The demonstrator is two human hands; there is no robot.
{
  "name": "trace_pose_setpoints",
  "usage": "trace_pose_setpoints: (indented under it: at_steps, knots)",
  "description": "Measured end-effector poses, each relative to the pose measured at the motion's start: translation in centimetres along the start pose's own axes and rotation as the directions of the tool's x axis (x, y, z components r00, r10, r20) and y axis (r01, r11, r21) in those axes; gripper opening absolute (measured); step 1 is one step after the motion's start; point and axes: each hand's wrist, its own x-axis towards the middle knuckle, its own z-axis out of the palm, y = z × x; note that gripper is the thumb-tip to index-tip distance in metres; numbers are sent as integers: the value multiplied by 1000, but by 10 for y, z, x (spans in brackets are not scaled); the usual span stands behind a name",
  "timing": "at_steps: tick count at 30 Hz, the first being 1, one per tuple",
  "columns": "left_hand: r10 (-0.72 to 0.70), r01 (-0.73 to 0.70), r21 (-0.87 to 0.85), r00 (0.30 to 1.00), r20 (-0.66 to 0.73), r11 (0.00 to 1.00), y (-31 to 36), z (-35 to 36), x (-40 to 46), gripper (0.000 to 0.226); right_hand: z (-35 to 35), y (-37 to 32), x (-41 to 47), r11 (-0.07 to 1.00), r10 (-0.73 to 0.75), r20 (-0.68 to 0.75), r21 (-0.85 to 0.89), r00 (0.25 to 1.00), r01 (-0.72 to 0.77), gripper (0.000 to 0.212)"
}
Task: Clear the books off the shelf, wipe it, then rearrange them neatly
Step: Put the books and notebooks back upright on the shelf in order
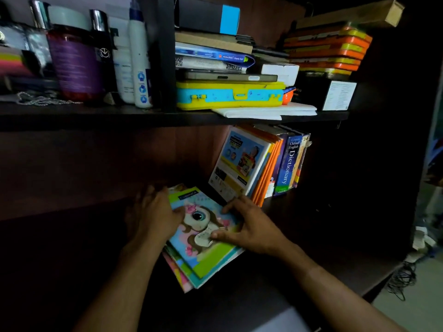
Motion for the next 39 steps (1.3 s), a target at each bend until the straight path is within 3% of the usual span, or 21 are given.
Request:
trace_pose_setpoints:
  at_steps: [2,4,7,9,12,13,15,17,19,20,21,22,25,29,34,39]
  knots:
    - [32,-48,-78,981,-189,996,10,-4,-5,60,-3,0,0,998,-36,-50,-47,998,34,63]
    - [-9,-91,-279,940,-340,956,17,-9,-7,53,-4,-3,-2,980,-146,-177,-159,973,118,64]
    - [-192,-91,-586,895,-402,805,13,-2,3,36,-1,-14,-8,932,-321,-203,-239,925,271,76]
    - [-294,-91,-766,889,-350,637,8,1,7,30,3,-23,-10,929,-312,-115,-246,943,277,81]
    - [-338,-213,-949,897,-284,231,18,-9,1,26,6,-24,-10,915,-327,-162,-301,931,270,59]
    - [-285,-259,-960,917,-279,107,25,-15,-4,30,5,-24,-10,914,-340,-199,-302,919,273,51]
    - [-41,-291,-957,956,-291,-4,41,-21,-15,45,6,-20,-10,924,-342,-271,-270,900,270,39]
    - [280,-244,-966,936,-213,83,51,-14,-25,67,1,-17,-9,967,-231,-357,-184,905,174,21]
    - [483,-304,-876,870,-95,374,50,4,-27,72,-6,-10,-6,995,-73,-422,-95,903,36,18]
    - [540,-404,-726,840,-53,556,47,13,-26,65,-9,-5,-4,998,-5,-444,-59,896,-24,20]
    - [592,-509,-543,806,-27,668,45,21,-25,56,-11,1,-3,996,50,-462,-41,885,-78,22]
    - [628,-569,-407,778,17,715,42,25,-24,49,-12,6,-1,991,98,-474,-31,875,-128,22]
    - [614,-549,-342,780,119,763,37,25,-24,47,-8,12,1,971,199,-459,-28,866,-238,28]
    - [593,-532,-301,787,168,792,40,18,-26,51,-1,6,4,928,243,-403,-167,882,-332,39]
    - [569,-506,-284,794,214,814,40,15,-27,52,1,7,9,928,255,-334,-178,907,-327,42]
    - [568,-510,-254,765,304,822,38,16,-23,65,1,5,8,943,228,-344,-153,911,-294,32]
